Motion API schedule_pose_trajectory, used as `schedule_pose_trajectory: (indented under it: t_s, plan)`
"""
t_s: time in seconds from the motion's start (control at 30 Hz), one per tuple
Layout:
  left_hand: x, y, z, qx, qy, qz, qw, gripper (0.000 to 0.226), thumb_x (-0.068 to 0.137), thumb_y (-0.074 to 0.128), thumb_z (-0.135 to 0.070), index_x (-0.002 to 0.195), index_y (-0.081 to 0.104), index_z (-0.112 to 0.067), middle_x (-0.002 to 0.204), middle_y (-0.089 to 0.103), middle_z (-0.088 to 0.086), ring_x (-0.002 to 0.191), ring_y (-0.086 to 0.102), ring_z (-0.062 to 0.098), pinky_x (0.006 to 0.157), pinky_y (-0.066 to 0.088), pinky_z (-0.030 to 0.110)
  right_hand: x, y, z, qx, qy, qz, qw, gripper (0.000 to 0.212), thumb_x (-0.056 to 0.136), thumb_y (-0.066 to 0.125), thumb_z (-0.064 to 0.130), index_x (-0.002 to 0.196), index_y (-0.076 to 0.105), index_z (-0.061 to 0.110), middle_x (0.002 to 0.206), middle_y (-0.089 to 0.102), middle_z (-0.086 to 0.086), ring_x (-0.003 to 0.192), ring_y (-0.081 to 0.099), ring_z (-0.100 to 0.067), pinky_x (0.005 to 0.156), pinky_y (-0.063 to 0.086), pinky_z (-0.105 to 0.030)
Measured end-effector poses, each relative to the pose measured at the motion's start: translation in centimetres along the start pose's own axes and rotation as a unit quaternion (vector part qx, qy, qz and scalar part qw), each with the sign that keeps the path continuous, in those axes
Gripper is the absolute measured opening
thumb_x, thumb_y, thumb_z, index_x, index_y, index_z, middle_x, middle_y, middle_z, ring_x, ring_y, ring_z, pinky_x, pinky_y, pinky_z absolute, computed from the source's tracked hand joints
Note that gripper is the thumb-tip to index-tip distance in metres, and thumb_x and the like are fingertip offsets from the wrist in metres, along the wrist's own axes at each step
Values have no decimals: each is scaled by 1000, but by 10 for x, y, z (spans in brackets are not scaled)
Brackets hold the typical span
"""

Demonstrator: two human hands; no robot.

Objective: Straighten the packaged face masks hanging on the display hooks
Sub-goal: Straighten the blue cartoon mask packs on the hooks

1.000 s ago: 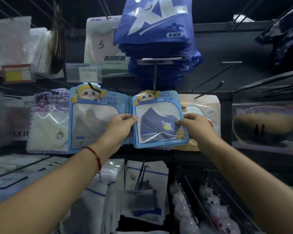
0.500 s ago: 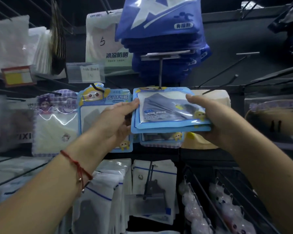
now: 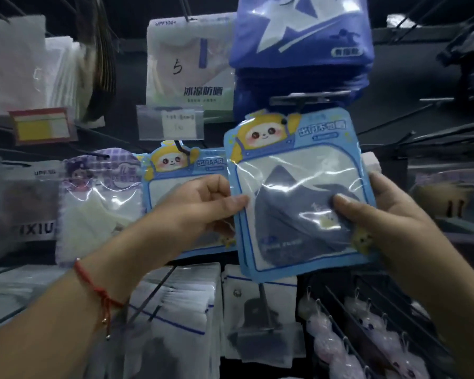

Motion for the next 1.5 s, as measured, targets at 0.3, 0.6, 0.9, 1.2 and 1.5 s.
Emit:
schedule_pose_trajectory:
  t_s: [0.3,0.6,0.9,1.2,1.5]
  plan:
    - [-11,-21,-13,-7,9,-45,999,21,87,70,-26,104,70,-14,96,75,9,81,68,24,67,56,34,-20,20,-41,-31,100,28,994,39,84,62,6,121,63,18,113,70,-18,96,70,-35,79,59,-38]
    - [-36,-65,-15,55,39,-88,994,14,85,70,-23,98,72,-17,93,79,-2,85,74,15,81,56,39,-3,110,23,-606,-188,-9,773,66,91,48,57,150,30,34,149,33,11,136,27,-5,110,25,-28]
    - [-60,-93,3,55,36,-42,997,21,74,75,-27,91,73,-15,91,79,-1,84,74,10,75,53,21,28,145,4,-583,-104,48,804,20,77,75,42,92,61,42,92,54,27,95,54,-4,84,47,-29]
    - [-62,-151,0,47,42,-102,993,19,71,74,-29,84,74,-16,86,77,2,74,70,12,73,54,32,33,147,31,-606,-170,-3,777,18,88,68,34,104,71,25,102,66,13,96,62,-15,84,50,-33]
    - [-49,-145,-41,151,192,-115,963,36,86,75,-26,117,61,-39,101,77,2,95,74,21,87,57,54,42,185,3,-686,-206,155,680,13,95,61,32,99,71,27,163,14,-3,149,19,-22,117,25,-36]
Point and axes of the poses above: each hand's wrist, its own x-axis towards the middle knuckle, its own y-axis out of the palm, z = x × y, the point moved 9 cm from there along x, towards the middle knuckle
